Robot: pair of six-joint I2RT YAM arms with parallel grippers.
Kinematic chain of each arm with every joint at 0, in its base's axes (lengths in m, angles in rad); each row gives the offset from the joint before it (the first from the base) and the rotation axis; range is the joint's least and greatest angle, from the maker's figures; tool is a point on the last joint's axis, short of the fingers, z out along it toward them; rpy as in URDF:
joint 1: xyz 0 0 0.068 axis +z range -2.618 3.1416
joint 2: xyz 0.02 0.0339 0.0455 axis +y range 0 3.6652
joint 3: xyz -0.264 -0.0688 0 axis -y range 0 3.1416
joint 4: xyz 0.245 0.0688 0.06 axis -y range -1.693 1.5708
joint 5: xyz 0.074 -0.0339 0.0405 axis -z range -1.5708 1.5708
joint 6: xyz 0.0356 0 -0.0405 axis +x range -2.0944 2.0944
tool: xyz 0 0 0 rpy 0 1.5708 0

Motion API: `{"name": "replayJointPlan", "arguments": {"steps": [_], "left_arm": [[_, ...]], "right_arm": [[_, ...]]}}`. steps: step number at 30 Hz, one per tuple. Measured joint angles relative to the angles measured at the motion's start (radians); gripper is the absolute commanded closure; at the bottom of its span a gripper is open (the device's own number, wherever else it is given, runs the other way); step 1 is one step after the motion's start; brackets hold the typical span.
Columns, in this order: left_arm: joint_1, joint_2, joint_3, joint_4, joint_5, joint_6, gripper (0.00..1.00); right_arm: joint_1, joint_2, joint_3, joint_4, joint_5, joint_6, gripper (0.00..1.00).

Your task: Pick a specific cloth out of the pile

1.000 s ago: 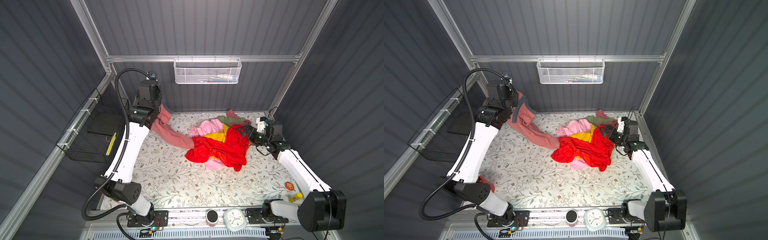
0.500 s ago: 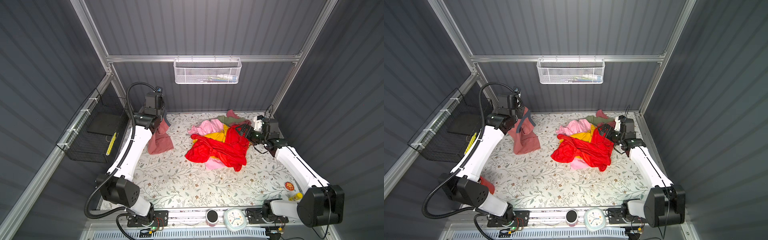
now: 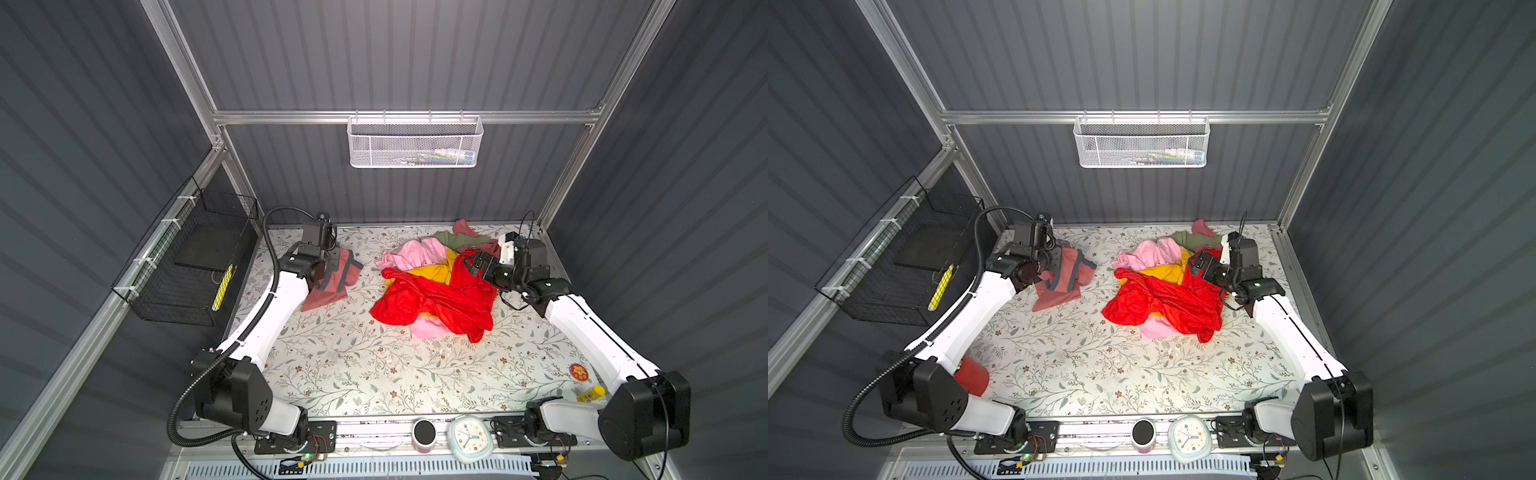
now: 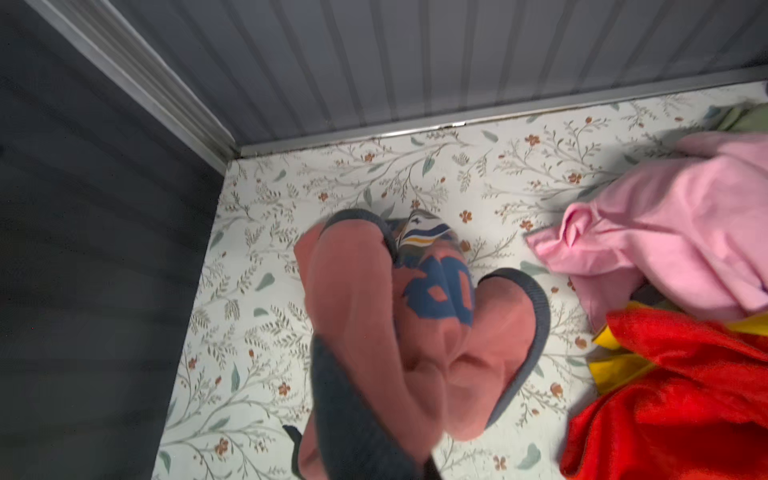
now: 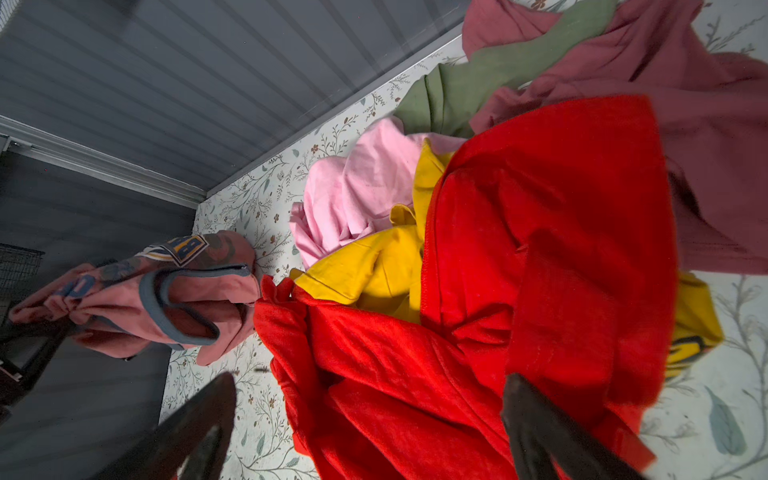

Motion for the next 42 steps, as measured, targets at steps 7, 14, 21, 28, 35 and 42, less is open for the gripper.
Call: {"name": "replayJointPlan", "arguments": {"steps": [7,14,21,28,35,42], "left_arm": [[0.097,0.008,-0.038,-0.011,-0.002,-0.064,1.0],[0.178,0.127,-0.031,-0.015,-0.005,-0.077,1.0],[0.175,0.246,-0.002,-0.051,-0.047,-0.079,0.83],[0.175,0.248,0.0,-0.087,-0.077,-0.113,0.17],[0.163,0.146,0.0,-0.128,-0.137,-0.153,0.0],[0.05,-0.007,0.0,-0.111,-0.144,-0.098,0.0]], "right_arm": [[0.034,0.017,0.013,-0.006,0.002,-0.002,0.01],[0.064,0.022,0.02,-0.017,0.022,-0.006,0.01],[0.071,0.022,0.02,-0.033,0.041,-0.008,0.01],[0.076,0.022,0.02,-0.047,0.049,-0.012,0.01],[0.076,0.022,0.023,-0.055,0.053,-0.024,0.01],[0.084,0.048,0.059,-0.055,0.052,-0.027,0.01]]}}
